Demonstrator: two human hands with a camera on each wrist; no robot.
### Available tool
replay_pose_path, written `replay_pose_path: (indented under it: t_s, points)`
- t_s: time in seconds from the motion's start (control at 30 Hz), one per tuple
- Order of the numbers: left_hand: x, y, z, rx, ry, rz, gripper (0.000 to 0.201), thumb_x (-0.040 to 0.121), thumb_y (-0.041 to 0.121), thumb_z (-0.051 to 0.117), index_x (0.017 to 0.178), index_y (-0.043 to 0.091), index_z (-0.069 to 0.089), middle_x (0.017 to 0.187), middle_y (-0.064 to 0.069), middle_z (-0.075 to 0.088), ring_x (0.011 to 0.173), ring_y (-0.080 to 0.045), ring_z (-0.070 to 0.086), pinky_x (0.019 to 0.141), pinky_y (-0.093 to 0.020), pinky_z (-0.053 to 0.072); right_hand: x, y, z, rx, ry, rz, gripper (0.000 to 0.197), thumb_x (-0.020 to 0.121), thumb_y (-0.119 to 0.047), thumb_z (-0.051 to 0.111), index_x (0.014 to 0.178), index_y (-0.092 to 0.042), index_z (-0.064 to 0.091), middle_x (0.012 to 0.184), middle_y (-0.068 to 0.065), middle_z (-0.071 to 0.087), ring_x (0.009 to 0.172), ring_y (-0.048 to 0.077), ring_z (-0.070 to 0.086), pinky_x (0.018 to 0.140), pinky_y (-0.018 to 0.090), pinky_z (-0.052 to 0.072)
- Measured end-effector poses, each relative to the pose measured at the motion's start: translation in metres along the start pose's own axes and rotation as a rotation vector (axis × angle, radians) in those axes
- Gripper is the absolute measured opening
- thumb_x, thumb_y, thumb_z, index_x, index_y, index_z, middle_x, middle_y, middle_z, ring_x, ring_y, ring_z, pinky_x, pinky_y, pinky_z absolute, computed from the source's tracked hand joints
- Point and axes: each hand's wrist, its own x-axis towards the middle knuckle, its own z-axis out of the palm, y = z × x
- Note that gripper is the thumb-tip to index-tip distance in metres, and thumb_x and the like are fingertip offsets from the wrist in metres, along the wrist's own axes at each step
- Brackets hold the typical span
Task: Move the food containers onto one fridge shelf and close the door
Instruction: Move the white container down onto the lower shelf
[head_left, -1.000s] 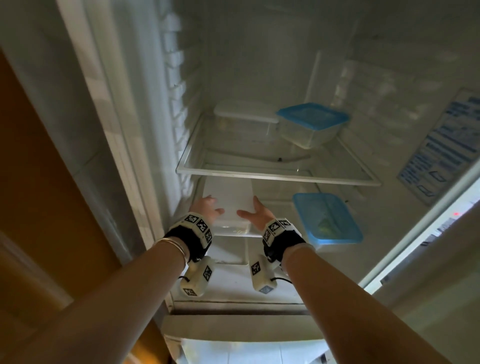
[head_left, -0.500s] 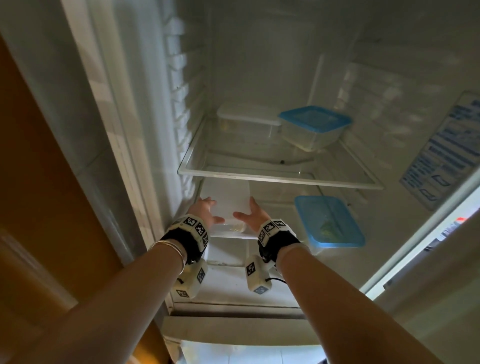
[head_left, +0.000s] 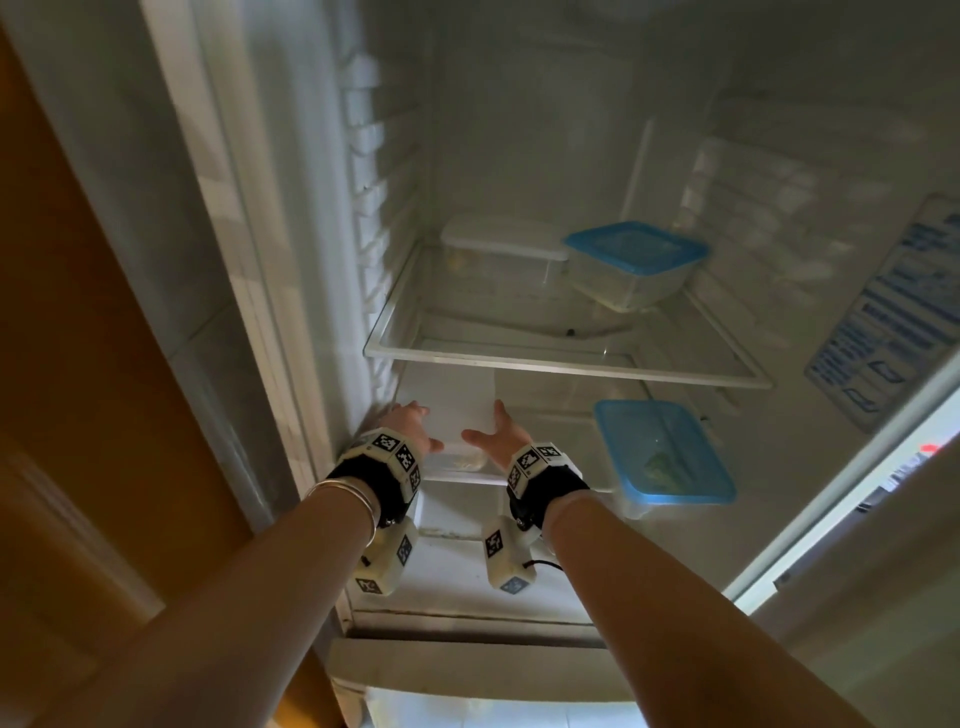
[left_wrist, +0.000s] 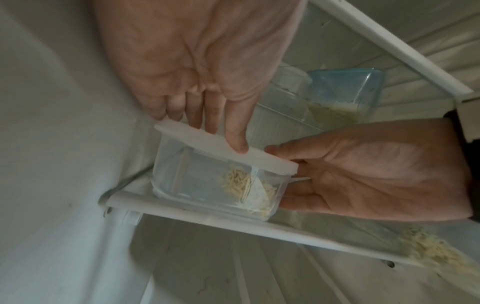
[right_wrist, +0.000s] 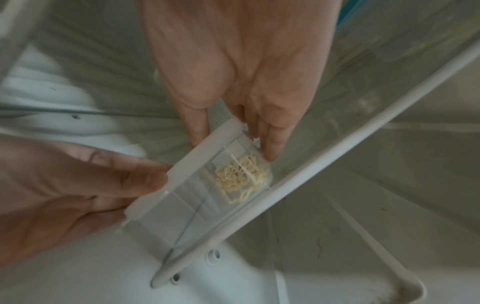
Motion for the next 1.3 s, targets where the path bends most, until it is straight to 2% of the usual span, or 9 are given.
replay_pose_path:
  t_s: [0.1,0.2,0.4,0.6,0.7,0.93,1.07,1.17,1.3]
  points:
    - [-0.008,0.0,-0.003,0.024,0.008,-0.006,0.068,0.086,0.036,0.062,0.146,0.02,0.033,0.153,-0.003,0.036,0.144,-0.023,0.028,0.121,-0.036,0.018,-0.01,-0.002,0.0,-0.061,0.009,0.014,0.079,0.092,-0.037,0.052,0.152,-0.018,0.004,0.152,0.011,0.036,0.136,0.03,0.04,0.113,0.039,0.035]
    - [-0.024,0.002,-0.007,0.004,0.02,0.007,0.067,0.088,0.036,0.06,0.147,0.018,0.033,0.151,-0.004,0.039,0.139,-0.022,0.037,0.114,-0.03,0.028,-0.022,-0.003,-0.009,-0.161,0.024,0.035,0.073,0.096,-0.04,0.042,0.152,-0.019,0.0,0.155,0.013,0.028,0.139,0.031,0.035,0.113,0.041,0.031]
    - [-0.054,0.013,-0.015,-0.065,0.002,0.081,0.068,0.088,0.029,0.061,0.146,0.011,0.032,0.151,-0.007,0.039,0.139,-0.024,0.039,0.116,-0.032,0.03,-0.062,-0.004,-0.029,-0.353,0.072,0.036,0.069,0.098,-0.043,0.034,0.152,-0.016,0.001,0.154,0.017,0.028,0.14,0.032,0.034,0.111,0.038,0.031]
    - [-0.086,0.027,-0.024,-0.037,0.023,0.213,0.066,0.089,0.031,0.059,0.146,0.009,0.034,0.151,-0.011,0.039,0.139,-0.027,0.038,0.116,-0.032,0.029,-0.114,-0.004,-0.043,-0.54,0.071,0.016,0.066,0.098,-0.047,0.03,0.152,-0.014,0.01,0.159,0.012,0.017,0.145,0.028,0.024,0.119,0.039,0.02]
    - [-0.101,0.037,-0.031,-0.018,0.052,0.273,0.064,0.091,0.031,0.055,0.146,0.008,0.033,0.154,-0.011,0.033,0.142,-0.026,0.032,0.117,-0.031,0.024,-0.136,-0.007,-0.058,-0.579,0.111,0.018,0.061,0.1,-0.042,0.028,0.15,-0.01,0.018,0.158,0.012,0.02,0.145,0.027,0.023,0.119,0.036,0.019]
    - [-0.11,0.073,-0.06,-0.014,0.091,0.387,0.053,0.094,0.03,0.051,0.142,0.009,0.042,0.149,-0.012,0.041,0.138,-0.026,0.039,0.113,-0.03,0.028,-0.172,-0.028,-0.108,-0.593,0.293,-0.022,0.049,0.102,-0.034,0.029,0.144,-0.009,0.036,0.153,0.012,0.034,0.141,0.027,0.033,0.115,0.033,0.023]
    - [-0.102,0.101,-0.073,0.02,0.1,0.417,0.049,0.096,0.03,0.047,0.136,0.004,0.047,0.14,-0.015,0.051,0.13,-0.029,0.048,0.107,-0.032,0.036,-0.168,-0.043,-0.131,-0.614,0.347,-0.032,0.044,0.103,-0.026,0.026,0.138,-0.006,0.044,0.144,0.015,0.045,0.132,0.029,0.043,0.107,0.032,0.033]
    - [-0.083,0.125,-0.075,0.006,0.117,0.409,0.043,0.096,0.028,0.047,0.13,0.003,0.055,0.135,-0.016,0.056,0.124,-0.03,0.053,0.103,-0.033,0.04,-0.143,-0.05,-0.147,-0.56,0.393,-0.001,0.045,0.1,-0.031,0.029,0.135,-0.01,0.046,0.141,0.014,0.048,0.128,0.028,0.047,0.103,0.033,0.038]
    - [-0.041,0.162,-0.078,-0.129,0.138,0.371,0.045,0.092,0.024,0.058,0.133,0.007,0.052,0.138,-0.01,0.055,0.127,-0.027,0.052,0.108,-0.032,0.038,-0.107,-0.056,-0.175,-0.493,0.434,0.019,0.051,0.1,-0.037,0.031,0.143,-0.01,0.035,0.151,0.012,0.037,0.137,0.027,0.039,0.111,0.036,0.031]
